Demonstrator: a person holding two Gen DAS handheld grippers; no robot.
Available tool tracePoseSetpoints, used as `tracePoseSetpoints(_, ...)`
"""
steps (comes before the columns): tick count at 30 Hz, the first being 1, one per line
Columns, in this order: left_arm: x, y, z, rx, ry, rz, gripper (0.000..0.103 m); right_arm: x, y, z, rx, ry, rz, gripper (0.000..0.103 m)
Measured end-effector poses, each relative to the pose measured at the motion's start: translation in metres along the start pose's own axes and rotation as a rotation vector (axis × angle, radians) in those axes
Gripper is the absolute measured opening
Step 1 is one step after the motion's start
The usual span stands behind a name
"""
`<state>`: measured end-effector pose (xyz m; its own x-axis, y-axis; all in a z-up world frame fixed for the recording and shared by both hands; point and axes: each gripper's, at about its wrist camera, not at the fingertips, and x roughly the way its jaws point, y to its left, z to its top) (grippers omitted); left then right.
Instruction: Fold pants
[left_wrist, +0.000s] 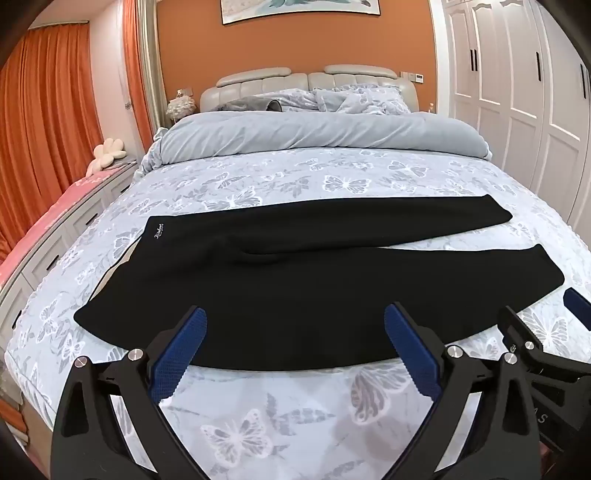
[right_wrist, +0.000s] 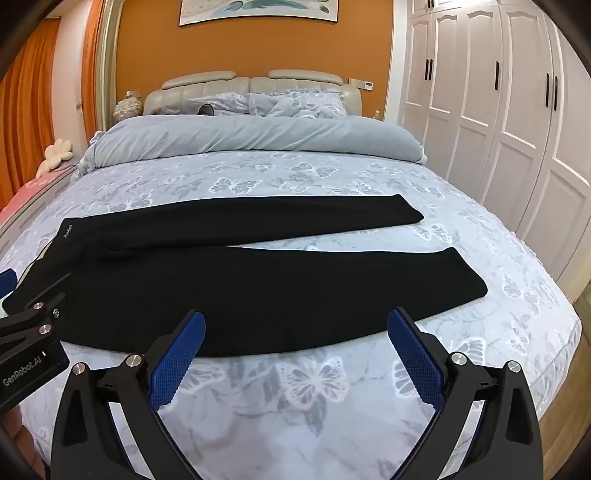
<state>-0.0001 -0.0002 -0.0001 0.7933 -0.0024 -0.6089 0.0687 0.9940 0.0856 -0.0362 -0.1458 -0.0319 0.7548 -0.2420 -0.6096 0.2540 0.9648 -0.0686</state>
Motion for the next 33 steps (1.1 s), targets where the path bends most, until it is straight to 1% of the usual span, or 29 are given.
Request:
tracePoseSetpoints(4, 0.003, 0.001, -0.001, 0.003, 0.010, -0.005, 0.095, 0.000, 0.003, 0.000, -0.001, 0.000, 0.001, 0.098)
tracePoseSetpoints(5, 0.002, 0.001, 0.001, 0.004, 0.011, -0.005, 0.095, 0.001, 0.013, -0.001, -0.004, 0.003, 0.003, 0.098)
tracePoseSetpoints(9, 0.003, 0.003, 0.001, 0.000, 0.017, 0.000, 0.095, 0.005, 0.016, -0.001, -0.001, 0.004, 0.004, 0.098)
tracePoseSetpoints(12, 0.004, 0.008, 0.002, -0.003, 0.022, -0.001, 0.095, 0.004, 0.010, 0.000, -0.001, 0.005, 0.010, 0.098)
tracePoseSetpoints(13, 0.004, -0.001, -0.001, 0.002, 0.018, 0.010, 0.095, 0.004, 0.009, 0.001, 0.000, 0.005, 0.010, 0.098)
tracePoseSetpoints(16, 0.005, 0.000, -0.002, 0.000, 0.018, 0.010, 0.095, 0.000, 0.006, -0.001, -0.003, 0.002, 0.015, 0.098)
tracePoseSetpoints(33, 0.008, 0.003, -0.004, -0.005, 0.020, 0.026, 0.096, 0.000, 0.007, 0.000, -0.005, 0.002, 0.015, 0.098)
